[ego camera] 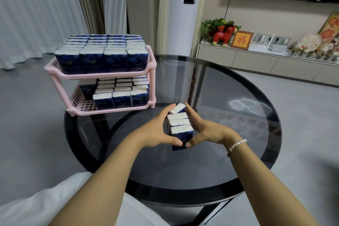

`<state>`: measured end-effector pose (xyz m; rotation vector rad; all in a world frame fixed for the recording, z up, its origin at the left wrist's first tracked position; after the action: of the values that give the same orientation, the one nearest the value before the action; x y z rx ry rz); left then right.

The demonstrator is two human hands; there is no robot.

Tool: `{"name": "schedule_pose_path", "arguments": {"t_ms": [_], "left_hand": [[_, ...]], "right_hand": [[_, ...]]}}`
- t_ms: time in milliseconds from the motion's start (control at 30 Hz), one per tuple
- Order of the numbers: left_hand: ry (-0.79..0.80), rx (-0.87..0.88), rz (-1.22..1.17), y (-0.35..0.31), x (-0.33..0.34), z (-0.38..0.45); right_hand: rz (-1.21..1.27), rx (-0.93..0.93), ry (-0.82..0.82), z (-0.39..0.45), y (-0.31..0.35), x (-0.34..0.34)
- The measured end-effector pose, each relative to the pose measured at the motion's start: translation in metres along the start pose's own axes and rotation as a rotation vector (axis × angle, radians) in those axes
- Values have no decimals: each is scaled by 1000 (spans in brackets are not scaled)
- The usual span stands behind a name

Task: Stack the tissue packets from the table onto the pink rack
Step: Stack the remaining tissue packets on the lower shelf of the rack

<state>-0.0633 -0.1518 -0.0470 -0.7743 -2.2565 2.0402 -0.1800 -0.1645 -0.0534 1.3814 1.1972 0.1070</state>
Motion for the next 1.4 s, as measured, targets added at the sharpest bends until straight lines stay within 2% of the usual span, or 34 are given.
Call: {"name": "schedule_pose_path", "arguments": {"t_ms": [300,433,733,900,1233,1400], "left_hand": [[-38,-147,-3,14,-1,0],[0,-186,-20,19,5,1],[19,-99,5,10,-3,-5],[-44,-29,30,-8,-18,-20],[-195,-13,104,0,-96,-73],[-288,-31,62,22,-138,-97]], "right_hand": [[-61,19,-129,2,1,-8],[-59,11,-145,2,5,-6],[-31,-2,-127,3,15,-12],[-18,1,-119,6,34,-13],[-545,-82,63,57,148,18],[-716,-120,88,98,185,44]]}}
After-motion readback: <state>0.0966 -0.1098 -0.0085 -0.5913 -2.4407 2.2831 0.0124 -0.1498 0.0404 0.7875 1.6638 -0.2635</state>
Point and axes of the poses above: each hand's wrist, its own z-axis towards the middle knuckle, its own x-axis out of the palm, y = z × x, the point moved 9 cm from there along z, towards the middle knuckle, and after that the axes turned 13 degrees about -z, right-handed, at the moved point
